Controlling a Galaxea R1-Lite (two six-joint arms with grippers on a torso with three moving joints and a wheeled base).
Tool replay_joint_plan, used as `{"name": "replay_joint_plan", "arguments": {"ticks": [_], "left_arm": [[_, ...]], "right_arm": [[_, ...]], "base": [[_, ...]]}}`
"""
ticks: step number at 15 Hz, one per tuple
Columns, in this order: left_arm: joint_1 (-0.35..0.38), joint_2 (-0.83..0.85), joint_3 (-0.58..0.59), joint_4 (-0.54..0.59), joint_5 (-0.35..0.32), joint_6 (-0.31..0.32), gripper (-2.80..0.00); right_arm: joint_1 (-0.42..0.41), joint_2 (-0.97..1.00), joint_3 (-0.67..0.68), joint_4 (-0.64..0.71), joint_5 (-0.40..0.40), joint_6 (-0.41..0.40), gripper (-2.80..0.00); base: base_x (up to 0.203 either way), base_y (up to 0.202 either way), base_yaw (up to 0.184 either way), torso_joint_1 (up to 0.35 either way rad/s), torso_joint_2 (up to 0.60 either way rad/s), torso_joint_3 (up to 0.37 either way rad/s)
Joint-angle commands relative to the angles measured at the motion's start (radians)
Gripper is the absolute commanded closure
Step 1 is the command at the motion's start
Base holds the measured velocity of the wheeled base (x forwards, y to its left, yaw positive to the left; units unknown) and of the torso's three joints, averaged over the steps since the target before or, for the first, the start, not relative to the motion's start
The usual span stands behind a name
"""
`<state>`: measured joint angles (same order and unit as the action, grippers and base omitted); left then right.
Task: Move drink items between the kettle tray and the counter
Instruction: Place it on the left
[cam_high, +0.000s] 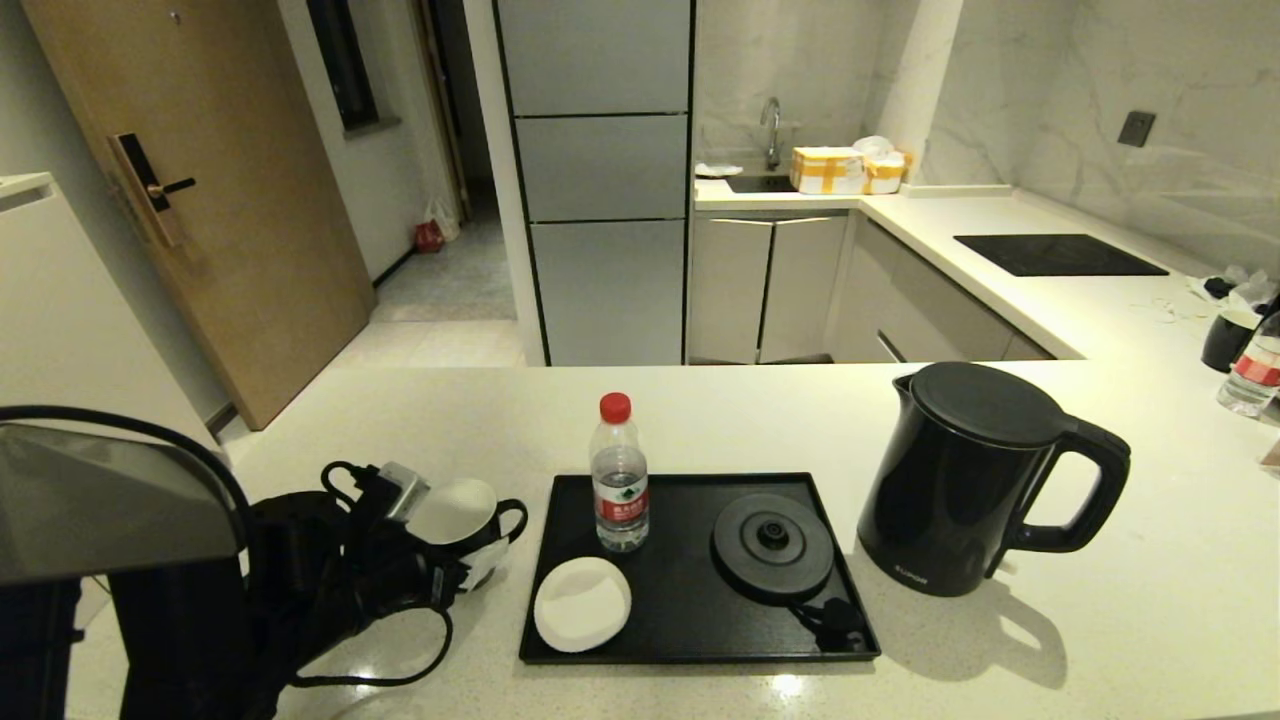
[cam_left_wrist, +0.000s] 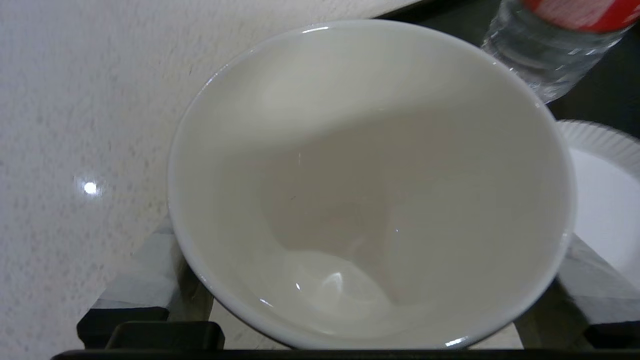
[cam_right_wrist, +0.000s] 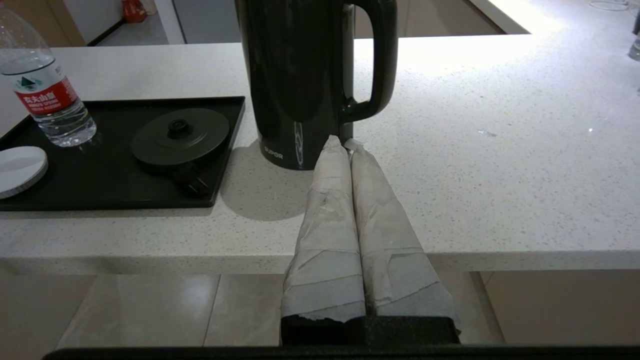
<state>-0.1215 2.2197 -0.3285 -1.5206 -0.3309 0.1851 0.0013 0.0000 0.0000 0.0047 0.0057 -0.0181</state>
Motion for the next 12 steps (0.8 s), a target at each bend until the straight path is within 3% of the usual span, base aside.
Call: {"name": "replay_joint_plan", "arguments": {"ticks": [1, 11, 12], "left_arm": [[0.008, 0.052, -0.008, -0.009, -0.002, 0.001, 0.0], [0.01, 0.097, -0.006, -0.009, -0.002, 0.007, 0.0], [0.01, 0.103, -0.004, -0.009, -0.005, 0.03, 0.0]], "right_arm": [[0.0, 0.002, 0.002, 0.0, 0.0, 0.0, 0.0], [0.0, 0.002, 0.002, 0.0, 0.001, 0.0, 0.0], [0.0, 0.002, 0.002, 0.0, 0.0, 0.0, 0.0]], "base": [[0.0, 0.0, 0.0, 0.0, 0.0, 0.0], [0.0, 0.0, 0.0, 0.0, 0.0, 0.0], [0.0, 0.0, 0.0, 0.0, 0.0, 0.0]]}}
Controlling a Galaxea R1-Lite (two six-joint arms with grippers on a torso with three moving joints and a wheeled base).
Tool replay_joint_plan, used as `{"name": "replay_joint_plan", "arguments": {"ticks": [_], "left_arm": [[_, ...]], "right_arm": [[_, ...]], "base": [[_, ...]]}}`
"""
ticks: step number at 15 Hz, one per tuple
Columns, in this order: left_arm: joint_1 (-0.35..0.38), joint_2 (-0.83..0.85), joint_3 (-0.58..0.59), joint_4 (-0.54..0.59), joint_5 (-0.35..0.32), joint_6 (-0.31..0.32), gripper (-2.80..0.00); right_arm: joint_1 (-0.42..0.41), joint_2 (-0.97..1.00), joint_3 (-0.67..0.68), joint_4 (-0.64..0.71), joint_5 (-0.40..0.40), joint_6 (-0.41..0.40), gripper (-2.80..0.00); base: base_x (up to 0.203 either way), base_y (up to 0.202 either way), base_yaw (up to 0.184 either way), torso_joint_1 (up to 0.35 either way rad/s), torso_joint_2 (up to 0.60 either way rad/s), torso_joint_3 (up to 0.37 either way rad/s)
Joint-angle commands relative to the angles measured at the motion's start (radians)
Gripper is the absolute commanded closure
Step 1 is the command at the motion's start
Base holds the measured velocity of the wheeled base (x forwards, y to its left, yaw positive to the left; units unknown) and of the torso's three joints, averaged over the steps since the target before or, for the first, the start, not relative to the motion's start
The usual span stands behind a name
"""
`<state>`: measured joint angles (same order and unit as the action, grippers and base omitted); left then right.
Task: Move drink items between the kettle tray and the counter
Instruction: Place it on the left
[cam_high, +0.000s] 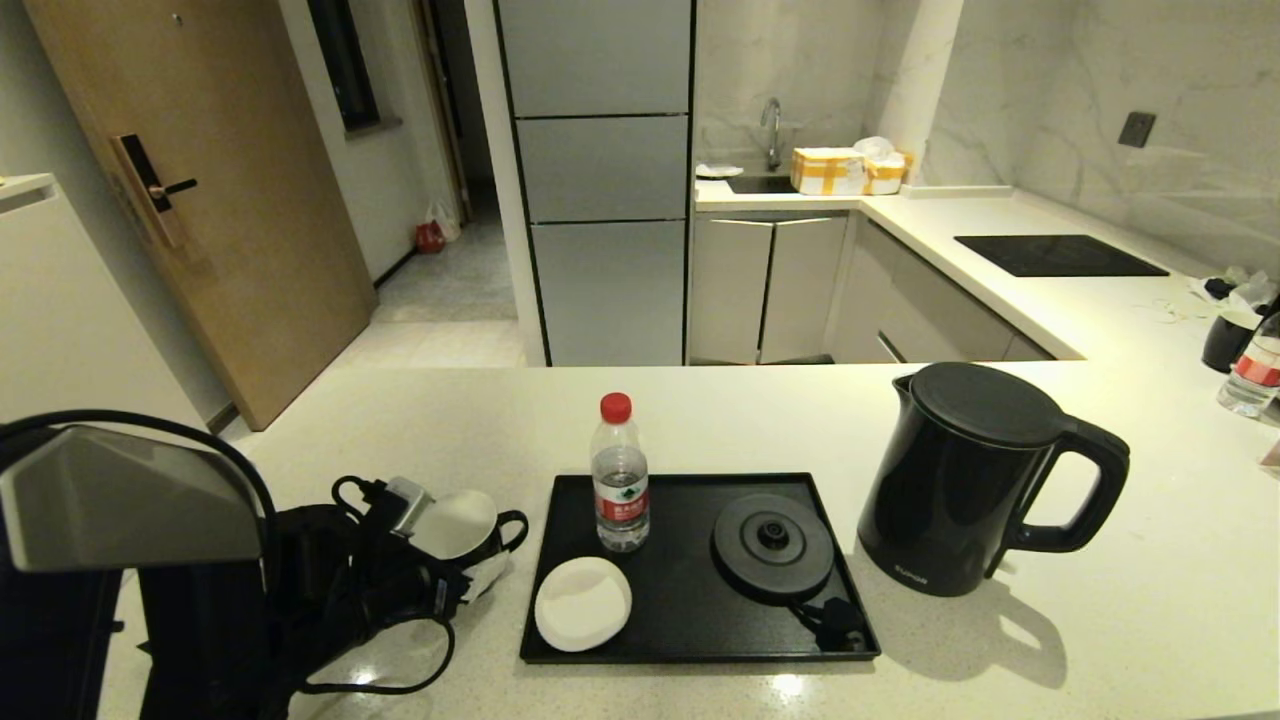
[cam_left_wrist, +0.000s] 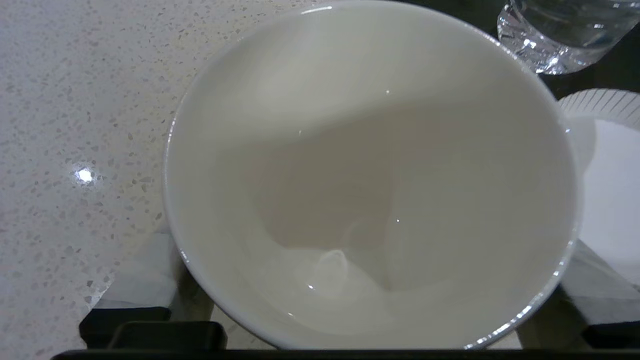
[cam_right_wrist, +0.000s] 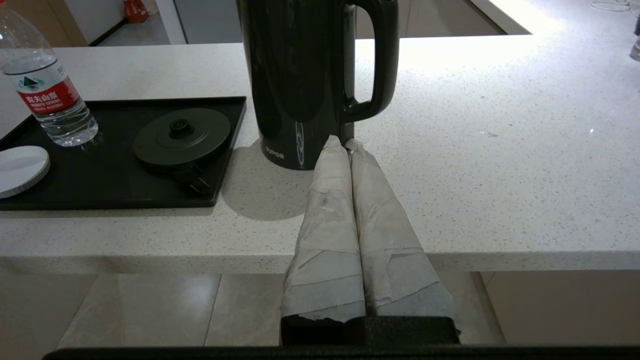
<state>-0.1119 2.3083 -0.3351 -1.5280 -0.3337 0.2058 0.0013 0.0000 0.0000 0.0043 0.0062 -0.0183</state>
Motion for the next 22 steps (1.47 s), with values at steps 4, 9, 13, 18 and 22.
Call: {"name": "replay_joint_plan", "arguments": {"ticks": [4, 9, 13, 18, 22], "left_arm": [[0.0, 0.02, 0.005, -0.002, -0.004, 0.014, -2.8], [0.0, 0.012, 0.021, -0.002, -0.002, 0.012, -2.8], [0.0, 0.005, 0.039, -0.002, 0.003, 0.018, -2.8], [-0.001, -0.001, 0.013, -0.002, -0.002, 0.024, -2.8], [-0.002, -0.004, 0.007, -0.002, -0.001, 0.024, -2.8]], "right_arm": [[0.0, 0.0, 0.002, 0.0, 0.0, 0.0, 0.0], [0.0, 0.0, 0.002, 0.0, 0.0, 0.0, 0.0], [0.0, 0.0, 0.002, 0.0, 0.001, 0.0, 0.0], [0.0, 0.001, 0.002, 0.0, 0.0, 0.0, 0.0], [0.0, 0.0, 0.002, 0.0, 0.001, 0.0, 0.0]], "base": [[0.0, 0.0, 0.0, 0.0, 0.0, 0.0], [0.0, 0.0, 0.0, 0.0, 0.0, 0.0], [0.0, 0.0, 0.0, 0.0, 0.0, 0.0], [0.0, 0.0, 0.0, 0.0, 0.0, 0.0], [0.0, 0.0, 0.0, 0.0, 0.0, 0.0]]}}
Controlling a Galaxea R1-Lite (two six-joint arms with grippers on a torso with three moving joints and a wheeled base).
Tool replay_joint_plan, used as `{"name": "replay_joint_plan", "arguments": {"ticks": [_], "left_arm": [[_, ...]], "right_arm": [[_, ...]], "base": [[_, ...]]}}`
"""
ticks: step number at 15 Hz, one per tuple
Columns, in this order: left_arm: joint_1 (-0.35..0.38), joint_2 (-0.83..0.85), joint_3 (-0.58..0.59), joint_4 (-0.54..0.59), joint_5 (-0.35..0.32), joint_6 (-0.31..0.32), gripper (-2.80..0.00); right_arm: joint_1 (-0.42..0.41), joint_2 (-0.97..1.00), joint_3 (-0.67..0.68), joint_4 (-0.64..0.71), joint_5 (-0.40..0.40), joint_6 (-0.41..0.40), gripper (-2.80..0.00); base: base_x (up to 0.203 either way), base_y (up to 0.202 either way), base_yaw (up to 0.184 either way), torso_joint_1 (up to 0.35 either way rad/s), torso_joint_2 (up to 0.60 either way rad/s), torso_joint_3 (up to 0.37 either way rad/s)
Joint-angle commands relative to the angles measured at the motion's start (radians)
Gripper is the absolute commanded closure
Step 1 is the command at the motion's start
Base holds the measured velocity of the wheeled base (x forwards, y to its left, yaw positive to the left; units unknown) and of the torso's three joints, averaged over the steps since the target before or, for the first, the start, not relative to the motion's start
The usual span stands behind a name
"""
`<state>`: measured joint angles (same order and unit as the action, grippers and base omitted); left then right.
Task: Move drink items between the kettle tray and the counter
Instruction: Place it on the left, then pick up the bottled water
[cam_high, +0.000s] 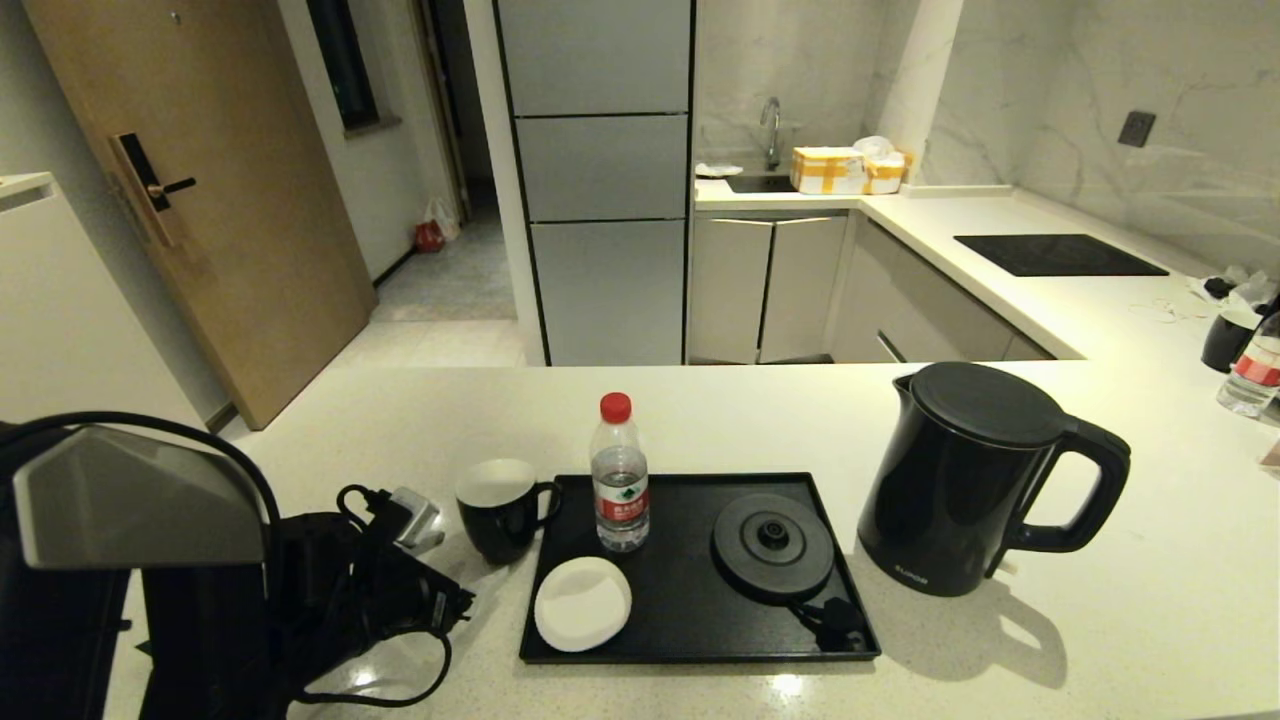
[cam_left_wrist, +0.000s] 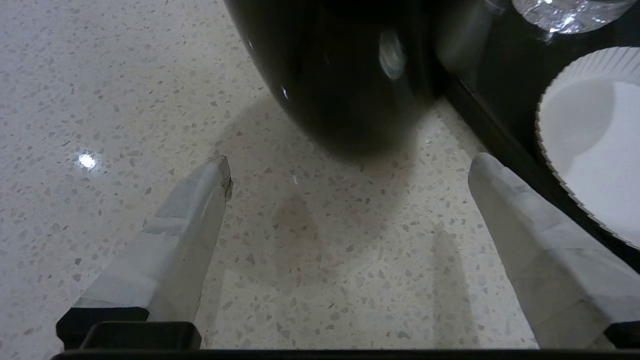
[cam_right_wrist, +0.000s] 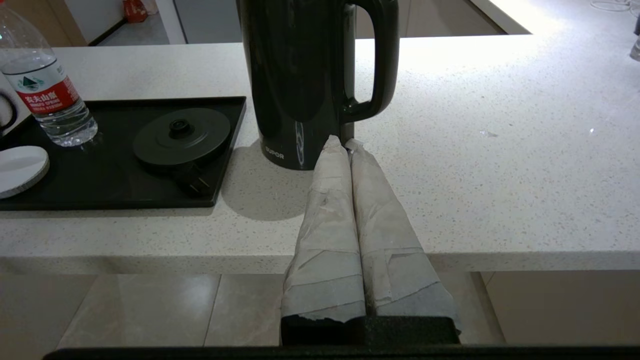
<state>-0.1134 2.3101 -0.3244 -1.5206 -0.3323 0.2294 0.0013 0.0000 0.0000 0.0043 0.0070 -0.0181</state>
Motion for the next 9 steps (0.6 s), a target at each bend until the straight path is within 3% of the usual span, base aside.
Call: {"name": "replay_joint_plan", "arguments": {"ticks": [1, 9], "left_arm": [[0.0, -0.005, -0.005, -0.009, -0.002, 0.001, -2.8], [0.0, -0.011, 0.013, -0.009, -0.002, 0.001, -2.8]], "right_arm": [[0.0, 0.002, 0.002, 0.0, -0.001, 0.0, 0.0], [0.0, 0.002, 0.002, 0.0, -0.001, 0.0, 0.0]], "base": [[0.0, 0.0, 0.0, 0.0, 0.0, 0.0], [0.0, 0.0, 0.0, 0.0, 0.0, 0.0]]}}
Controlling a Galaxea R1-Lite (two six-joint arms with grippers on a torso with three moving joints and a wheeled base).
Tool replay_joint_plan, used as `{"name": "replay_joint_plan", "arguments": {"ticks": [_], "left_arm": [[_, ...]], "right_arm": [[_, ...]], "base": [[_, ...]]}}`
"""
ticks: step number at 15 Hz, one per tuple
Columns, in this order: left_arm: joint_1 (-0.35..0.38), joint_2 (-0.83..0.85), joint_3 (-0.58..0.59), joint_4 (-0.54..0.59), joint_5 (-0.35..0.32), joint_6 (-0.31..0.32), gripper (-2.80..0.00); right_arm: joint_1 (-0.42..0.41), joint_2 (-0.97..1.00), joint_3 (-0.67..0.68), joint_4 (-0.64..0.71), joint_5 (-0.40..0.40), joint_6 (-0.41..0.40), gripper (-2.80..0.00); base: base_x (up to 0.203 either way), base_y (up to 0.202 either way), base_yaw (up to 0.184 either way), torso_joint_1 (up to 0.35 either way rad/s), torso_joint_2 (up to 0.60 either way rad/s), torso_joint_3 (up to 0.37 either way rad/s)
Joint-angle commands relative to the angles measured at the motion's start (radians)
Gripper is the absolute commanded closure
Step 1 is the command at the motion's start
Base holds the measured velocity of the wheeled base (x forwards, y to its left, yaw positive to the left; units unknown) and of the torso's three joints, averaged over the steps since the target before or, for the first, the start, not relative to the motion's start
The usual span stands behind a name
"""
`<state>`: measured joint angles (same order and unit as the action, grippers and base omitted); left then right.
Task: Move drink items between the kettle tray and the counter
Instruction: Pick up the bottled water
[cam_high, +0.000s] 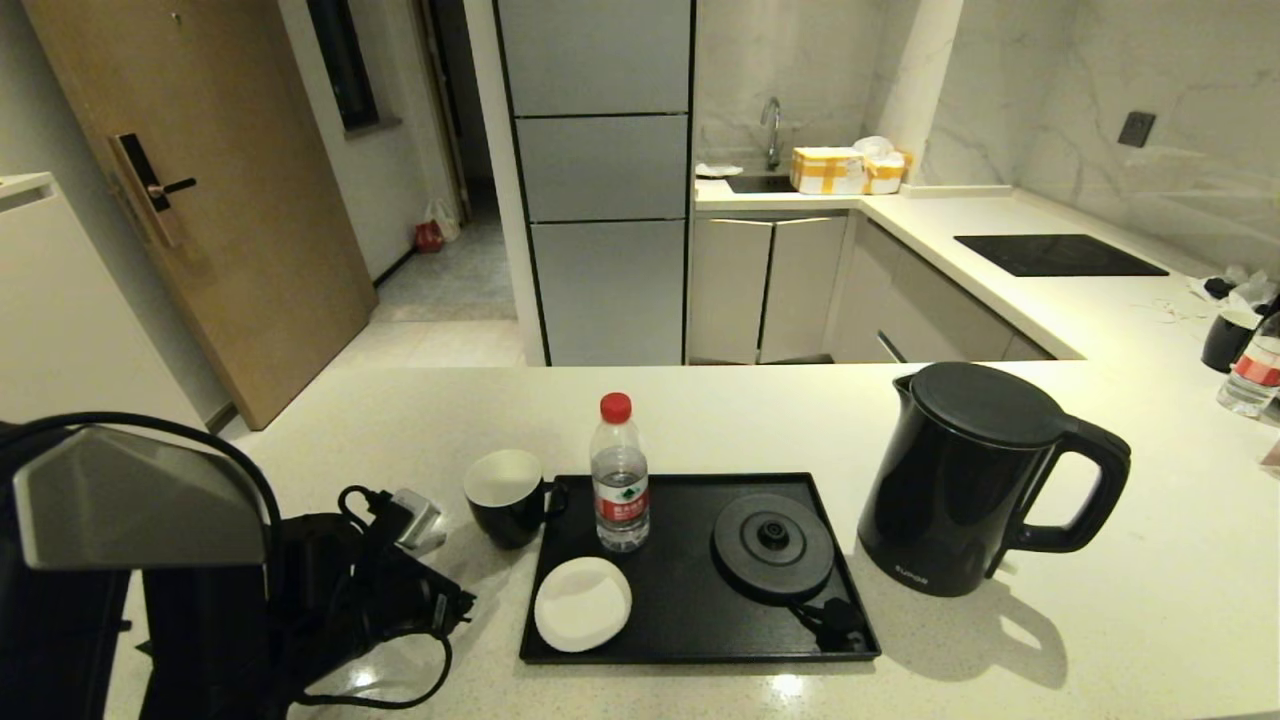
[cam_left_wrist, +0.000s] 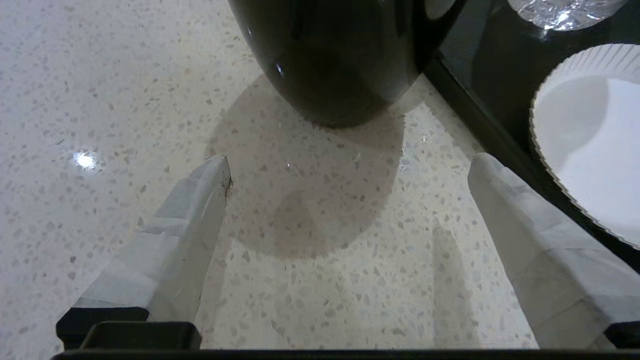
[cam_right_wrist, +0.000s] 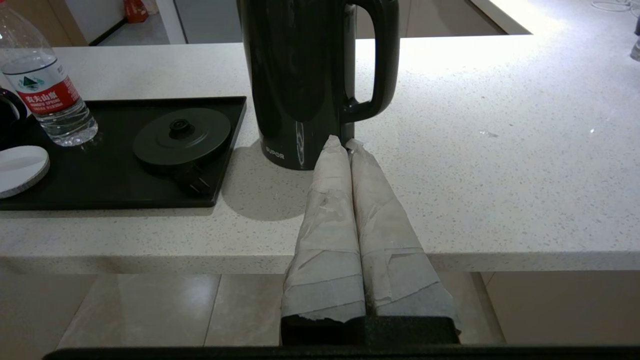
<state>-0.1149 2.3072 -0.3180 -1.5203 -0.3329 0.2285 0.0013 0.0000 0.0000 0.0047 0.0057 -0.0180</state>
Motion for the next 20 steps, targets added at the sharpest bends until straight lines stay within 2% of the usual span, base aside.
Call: {"name": "replay_joint_plan", "arguments": {"ticks": [1, 3, 5, 6, 9, 11, 12, 14, 15, 17, 20], "left_arm": [[0.001, -0.018, 0.014, -0.01, -0.003, 0.0, -2.8], [0.002, -0.107, 0.041, -0.01, -0.009, -0.012, -2.8], [0.003, -0.217, 0.102, -0.01, -0.009, -0.053, -2.8], [0.003, -0.247, 0.134, -0.01, -0.007, -0.074, 0.0], [0.029, -0.406, 0.192, -0.007, 0.06, -0.082, 0.0], [0.042, -0.582, 0.202, 0.065, 0.149, -0.083, 0.0], [0.049, -0.679, 0.177, 0.159, 0.183, -0.085, 0.0], [0.071, -0.958, 0.073, 0.486, 0.246, -0.101, 0.0], [0.08, -1.067, -0.001, 0.69, 0.256, -0.126, 0.0], [0.098, -1.292, -0.251, 1.245, 0.267, -0.176, 0.0], [0.115, -1.636, -0.576, 1.895, 0.256, -0.22, 0.0]], "right_arm": [[0.0, 0.001, 0.002, 0.0, 0.0, 0.0, 0.0], [0.0, 0.0, 0.002, 0.0, 0.002, 0.0, 0.0], [0.0, 0.0, 0.002, 0.0, 0.002, 0.0, 0.0], [0.0, 0.0, 0.002, 0.0, 0.002, 0.0, 0.0], [0.0, 0.001, 0.002, 0.0, 0.001, 0.0, 0.0], [0.0, 0.0, 0.002, 0.0, 0.002, 0.0, 0.0], [0.0, 0.0, 0.002, 0.0, 0.002, 0.0, 0.0], [0.0, 0.0, 0.002, 0.0, 0.001, 0.0, 0.0], [0.0, 0.002, 0.002, 0.0, 0.002, 0.0, 0.0], [0.0, 0.001, 0.002, 0.0, 0.001, 0.0, 0.0], [0.0, 0.0, 0.002, 0.0, 0.0, 0.0, 0.0]], "base": [[0.0, 0.0, 0.0, 0.0, 0.0, 0.0], [0.0, 0.0, 0.0, 0.0, 0.0, 0.0], [0.0, 0.0, 0.0, 0.0, 0.0, 0.0], [0.0, 0.0, 0.0, 0.0, 0.0, 0.0], [0.0, 0.0, 0.0, 0.0, 0.0, 0.0], [0.0, 0.0, 0.0, 0.0, 0.0, 0.0], [0.0, 0.0, 0.0, 0.0, 0.0, 0.0], [0.0, 0.0, 0.0, 0.0, 0.0, 0.0], [0.0, 0.0, 0.0, 0.0, 0.0, 0.0], [0.0, 0.0, 0.0, 0.0, 0.0, 0.0], [0.0, 0.0, 0.0, 0.0, 0.0, 0.0]]}}
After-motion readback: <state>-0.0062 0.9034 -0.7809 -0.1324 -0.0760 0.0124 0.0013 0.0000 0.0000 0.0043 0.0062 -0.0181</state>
